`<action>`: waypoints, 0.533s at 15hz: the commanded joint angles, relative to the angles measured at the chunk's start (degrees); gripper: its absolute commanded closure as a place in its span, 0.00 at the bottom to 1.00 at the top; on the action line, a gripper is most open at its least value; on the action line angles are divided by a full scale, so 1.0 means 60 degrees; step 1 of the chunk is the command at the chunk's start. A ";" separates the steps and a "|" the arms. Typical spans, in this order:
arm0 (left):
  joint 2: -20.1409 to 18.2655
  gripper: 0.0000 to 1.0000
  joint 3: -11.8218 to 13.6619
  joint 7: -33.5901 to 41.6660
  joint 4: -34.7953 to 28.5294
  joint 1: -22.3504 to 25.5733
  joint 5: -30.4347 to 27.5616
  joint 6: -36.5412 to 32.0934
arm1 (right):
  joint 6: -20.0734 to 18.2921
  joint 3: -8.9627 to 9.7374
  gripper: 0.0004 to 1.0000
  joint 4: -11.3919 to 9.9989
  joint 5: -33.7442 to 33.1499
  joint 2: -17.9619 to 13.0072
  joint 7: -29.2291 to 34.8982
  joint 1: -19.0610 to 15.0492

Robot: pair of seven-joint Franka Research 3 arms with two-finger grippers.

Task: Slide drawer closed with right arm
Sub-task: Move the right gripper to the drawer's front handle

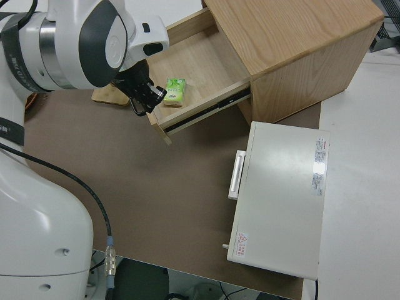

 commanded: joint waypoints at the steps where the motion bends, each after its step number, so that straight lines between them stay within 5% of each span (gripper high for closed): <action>1: -0.0081 0.01 0.0048 0.0092 0.0003 -0.0040 -0.0035 -0.0020 | -0.0262 0.0283 1.00 0.0208 0.0510 0.0061 0.1885 0.0197; 5: -0.0081 0.01 0.0048 0.0092 0.0003 -0.0040 -0.0035 -0.0020 | -0.0277 0.0591 1.00 0.0120 0.0643 0.0017 0.3541 0.0562; 8: -0.0081 0.01 0.0048 0.0092 0.0003 -0.0040 -0.0035 -0.0020 | 0.0044 0.0621 1.00 -0.0274 0.0643 0.0002 0.4377 0.1016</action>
